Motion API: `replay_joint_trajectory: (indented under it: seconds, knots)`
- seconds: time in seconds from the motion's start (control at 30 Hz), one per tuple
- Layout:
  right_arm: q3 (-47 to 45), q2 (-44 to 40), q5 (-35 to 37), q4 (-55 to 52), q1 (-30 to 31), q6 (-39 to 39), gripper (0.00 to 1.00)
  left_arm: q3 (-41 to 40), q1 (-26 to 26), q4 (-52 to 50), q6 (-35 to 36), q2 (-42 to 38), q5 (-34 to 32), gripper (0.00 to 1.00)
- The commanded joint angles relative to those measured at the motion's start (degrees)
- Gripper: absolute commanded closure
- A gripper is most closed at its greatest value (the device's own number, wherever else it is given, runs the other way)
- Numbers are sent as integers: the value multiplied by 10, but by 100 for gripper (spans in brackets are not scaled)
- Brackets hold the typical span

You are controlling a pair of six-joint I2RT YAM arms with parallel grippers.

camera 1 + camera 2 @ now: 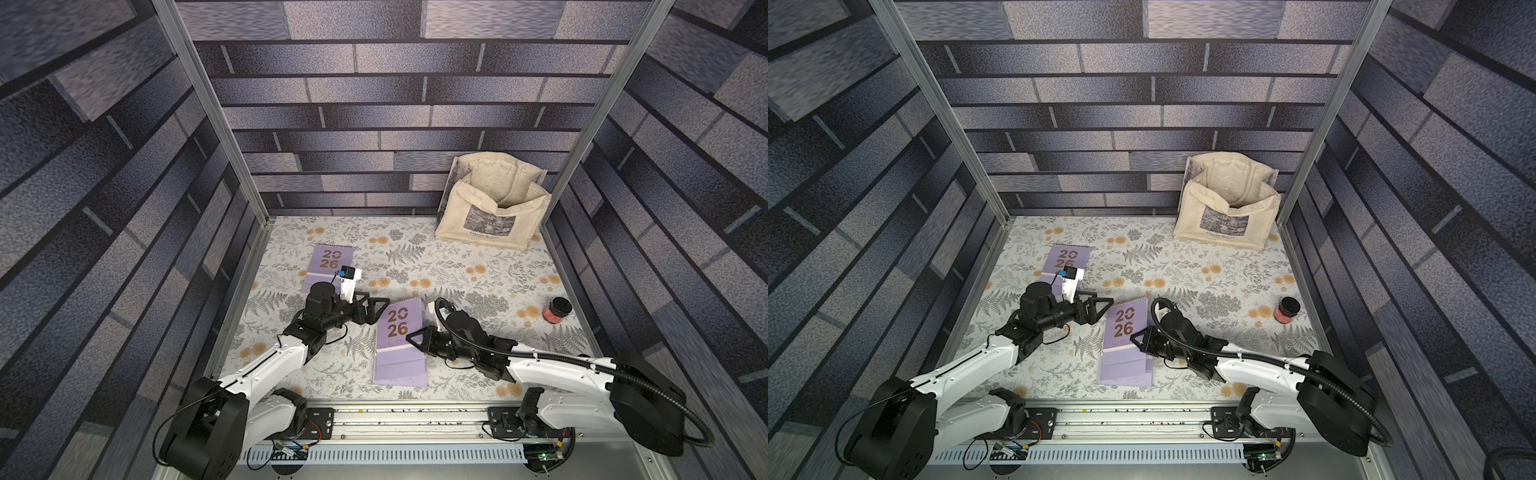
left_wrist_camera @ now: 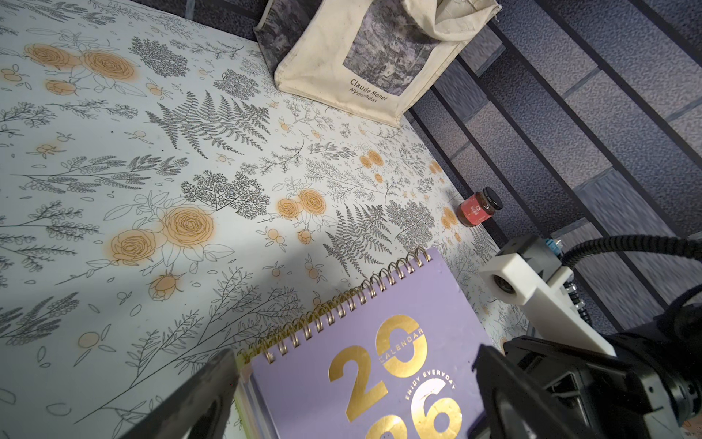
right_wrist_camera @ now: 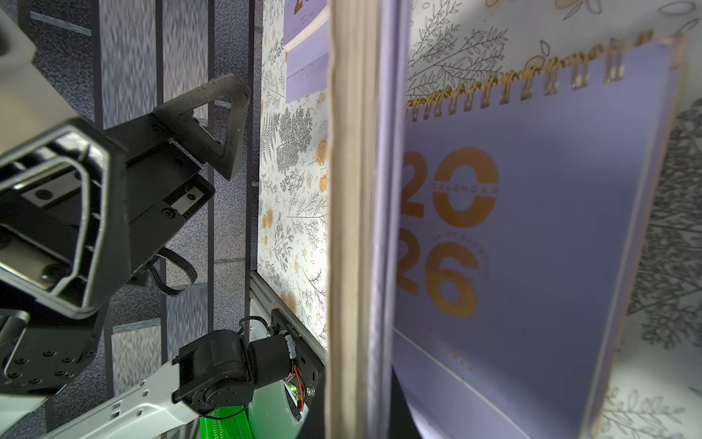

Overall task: Stack the calendars
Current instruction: Place the calendar at the calendar.

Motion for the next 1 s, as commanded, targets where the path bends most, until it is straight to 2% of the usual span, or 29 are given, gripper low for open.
replay_joint_trajectory:
  seconds: [0.0, 0.97]
  knots:
    - [-7, -6, 20, 29, 9, 10, 100, 11, -3, -7, 18, 3, 8, 0]
    - [-22, -1, 49, 35, 38, 27, 100, 16, -9, -9, 19, 11, 24, 0]
